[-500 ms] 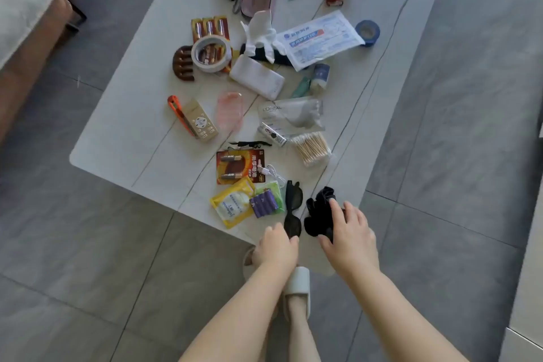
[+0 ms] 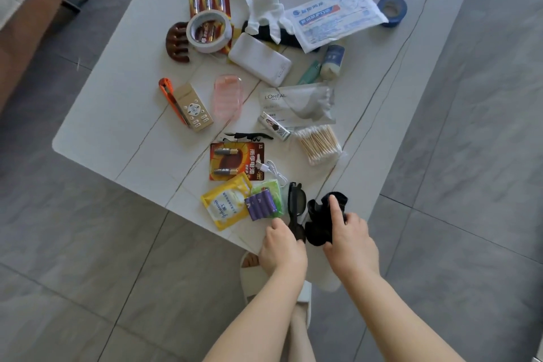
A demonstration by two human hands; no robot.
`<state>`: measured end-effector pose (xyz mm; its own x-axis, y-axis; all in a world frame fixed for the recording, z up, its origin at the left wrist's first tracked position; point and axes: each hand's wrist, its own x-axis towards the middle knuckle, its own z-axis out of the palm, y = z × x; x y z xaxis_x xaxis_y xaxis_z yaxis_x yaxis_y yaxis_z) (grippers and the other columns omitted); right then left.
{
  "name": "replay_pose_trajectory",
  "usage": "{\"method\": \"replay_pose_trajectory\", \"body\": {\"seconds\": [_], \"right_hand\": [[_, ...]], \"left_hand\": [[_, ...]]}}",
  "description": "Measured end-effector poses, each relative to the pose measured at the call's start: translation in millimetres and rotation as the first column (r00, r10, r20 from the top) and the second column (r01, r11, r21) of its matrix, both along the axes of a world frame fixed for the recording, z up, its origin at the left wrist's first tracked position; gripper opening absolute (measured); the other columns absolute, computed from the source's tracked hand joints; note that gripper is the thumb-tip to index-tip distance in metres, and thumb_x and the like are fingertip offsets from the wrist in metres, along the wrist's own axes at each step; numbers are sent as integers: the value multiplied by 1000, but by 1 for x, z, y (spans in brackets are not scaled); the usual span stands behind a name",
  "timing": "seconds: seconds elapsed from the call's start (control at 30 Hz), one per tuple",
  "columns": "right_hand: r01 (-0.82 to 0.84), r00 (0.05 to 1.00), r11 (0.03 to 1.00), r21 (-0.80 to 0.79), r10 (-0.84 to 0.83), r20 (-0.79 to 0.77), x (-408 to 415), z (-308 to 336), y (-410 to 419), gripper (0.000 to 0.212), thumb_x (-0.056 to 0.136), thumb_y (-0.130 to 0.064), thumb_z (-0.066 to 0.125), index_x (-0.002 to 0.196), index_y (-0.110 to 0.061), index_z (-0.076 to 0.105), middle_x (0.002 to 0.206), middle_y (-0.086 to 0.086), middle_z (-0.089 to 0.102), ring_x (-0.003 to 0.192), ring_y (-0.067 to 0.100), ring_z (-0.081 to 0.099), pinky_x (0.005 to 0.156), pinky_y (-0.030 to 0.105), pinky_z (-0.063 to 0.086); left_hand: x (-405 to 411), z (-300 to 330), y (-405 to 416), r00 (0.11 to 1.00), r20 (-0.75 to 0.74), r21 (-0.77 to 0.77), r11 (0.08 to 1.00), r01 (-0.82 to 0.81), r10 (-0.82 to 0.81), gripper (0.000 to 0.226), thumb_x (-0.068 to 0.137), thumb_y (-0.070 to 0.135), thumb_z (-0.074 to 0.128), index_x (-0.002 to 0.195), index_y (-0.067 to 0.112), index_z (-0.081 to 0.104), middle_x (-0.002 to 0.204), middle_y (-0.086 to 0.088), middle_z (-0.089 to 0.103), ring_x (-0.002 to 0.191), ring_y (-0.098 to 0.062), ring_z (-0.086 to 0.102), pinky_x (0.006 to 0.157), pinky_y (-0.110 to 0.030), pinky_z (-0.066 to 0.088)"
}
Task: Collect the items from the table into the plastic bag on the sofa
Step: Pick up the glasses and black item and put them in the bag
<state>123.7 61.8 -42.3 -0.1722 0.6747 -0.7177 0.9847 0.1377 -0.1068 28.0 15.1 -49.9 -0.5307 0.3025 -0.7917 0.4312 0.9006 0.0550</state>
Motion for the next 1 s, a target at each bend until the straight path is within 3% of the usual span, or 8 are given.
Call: {"method": "replay_pose_trajectory", "body": {"seconds": [0.1, 0.3, 0.5, 0.77, 0.9, 1.0], "right_hand": [[-11, 1000, 1000, -27, 11, 0, -3, 19, 4, 85, 86, -27, 53, 150, -28, -3, 123, 6, 46, 115, 26, 42, 80, 32, 44], [13, 1000, 1000, 23, -13, -26, -8, 59, 5, 80, 81, -26, 51, 148, -20, 7, 119, 4, 49, 110, 25, 45, 83, 33, 44], [23, 995, 997, 70, -16, -96, -18, 49, 3, 79, 83, -27, 52, 148, -22, 7, 117, 2, 48, 106, 22, 45, 77, 29, 41], [19, 996, 997, 78, -12, -92, -18, 26, -2, 80, 86, -29, 51, 150, -18, 5, 123, 3, 45, 112, 22, 41, 81, 31, 45], [36, 994, 997, 74, -28, -102, -19, 39, 2, 80, 85, -28, 51, 150, -20, 5, 126, 3, 44, 113, 22, 42, 81, 31, 44], [20, 993, 997, 76, -11, -120, -24, 62, 7, 79, 84, -28, 52, 149, -21, 6, 125, 3, 44, 112, 22, 45, 80, 31, 46]], "left_hand": [[-4, 13, -3, 999, 16, 29, 998, 49, -50, 31, 93, 30, 55, 122, 17, 51, 122, -4, 51, 114, -22, 55, 90, -33, 46], [-22, 45, -1, 999, 2, 110, 993, -40, 40, 32, 96, 19, 42, 126, 8, 40, 129, -10, 51, 116, -25, 54, 92, -34, 45], [-65, 31, 3, 981, -136, 108, 982, 154, -139, 59, 89, 32, 58, 137, 15, 29, 132, -10, 50, 121, -24, 51, 99, -34, 42], [-77, 0, 5, 952, -168, 74, 960, 270, -254, 55, 85, 25, 66, 129, 15, 33, 130, -10, 37, 111, -22, 55, 90, -30, 49], [-80, 14, 3, 971, -119, 81, 972, 220, -210, 64, 83, 38, 68, 129, 9, 35, 130, -10, 43, 117, -24, 54, 89, -32, 49], [-82, 41, 2, 994, -57, 110, 989, 94, -88, 59, 84, 45, 63, 122, 9, 37, 122, -8, 55, 111, -25, 59, 79, -34, 49]]}}
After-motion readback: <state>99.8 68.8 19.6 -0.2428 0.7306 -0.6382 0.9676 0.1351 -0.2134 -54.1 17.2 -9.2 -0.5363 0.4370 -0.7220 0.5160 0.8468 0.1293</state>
